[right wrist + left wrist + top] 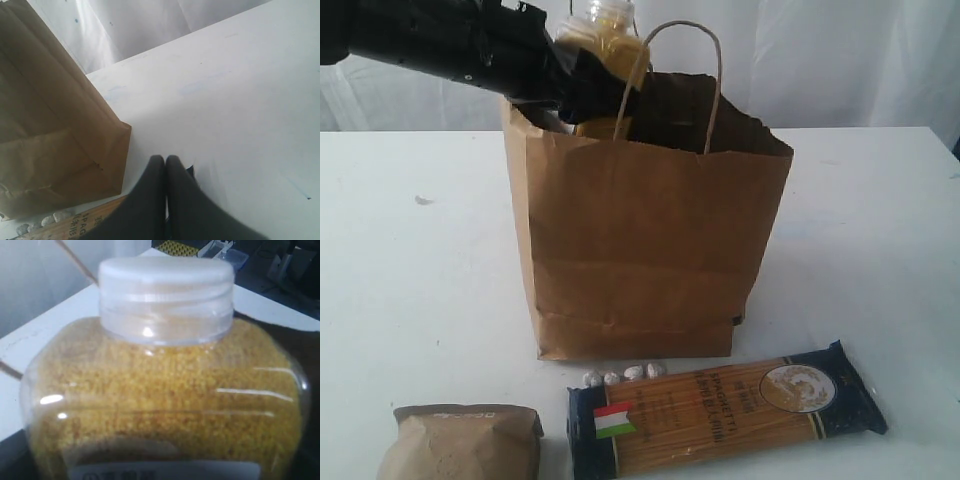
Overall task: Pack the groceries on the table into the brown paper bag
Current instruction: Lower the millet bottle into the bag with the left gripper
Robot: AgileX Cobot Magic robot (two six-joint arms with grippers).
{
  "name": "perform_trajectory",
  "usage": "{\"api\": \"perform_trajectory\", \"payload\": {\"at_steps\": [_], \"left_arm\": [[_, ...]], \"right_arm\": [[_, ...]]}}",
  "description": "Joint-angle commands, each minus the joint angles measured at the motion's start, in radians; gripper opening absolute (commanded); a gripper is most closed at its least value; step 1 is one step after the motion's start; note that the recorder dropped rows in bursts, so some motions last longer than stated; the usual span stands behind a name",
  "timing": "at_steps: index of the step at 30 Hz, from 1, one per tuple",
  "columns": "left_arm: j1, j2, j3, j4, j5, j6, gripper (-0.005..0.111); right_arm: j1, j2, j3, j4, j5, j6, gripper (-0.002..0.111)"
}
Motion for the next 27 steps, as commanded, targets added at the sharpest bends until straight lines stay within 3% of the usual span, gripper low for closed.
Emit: {"api": "perform_trajectory", "payload": {"at_steps": [1,10,17,21,25,27], "left_arm": [[-0.002,-0.016,0.028,-0.052,0.023,0.029,0.0],[-0.002,-0.018,0.028,-0.044,0.15,0.138,0.0],[0.0,-0.018,0.028,-0.044,0.085,0.138,0.003],[0.0,-0.018,0.028,-0.044,0.067,0.138,0.028],[0.0,-0.018,0.028,-0.044,0.061,0.112,0.074],[0.0,-0.018,0.028,-0.044,0.06,0.112,0.087]], "right_arm": [[-0.008,-0.003,0.004,-0.008,-0.01,0.001,0.0],[-0.008,-0.003,0.004,-0.008,-0.01,-0.012,0.0],[-0.008,-0.003,0.004,-0.01,-0.01,-0.012,0.0],[-0.008,-0.003,0.004,-0.01,-0.01,-0.012,0.0],[-0.008,-0.003,0.004,-0.01,-0.01,-0.012,0.0],[-0.008,-0.003,0.004,-0.01,-0.01,-0.012,0.0]]}}
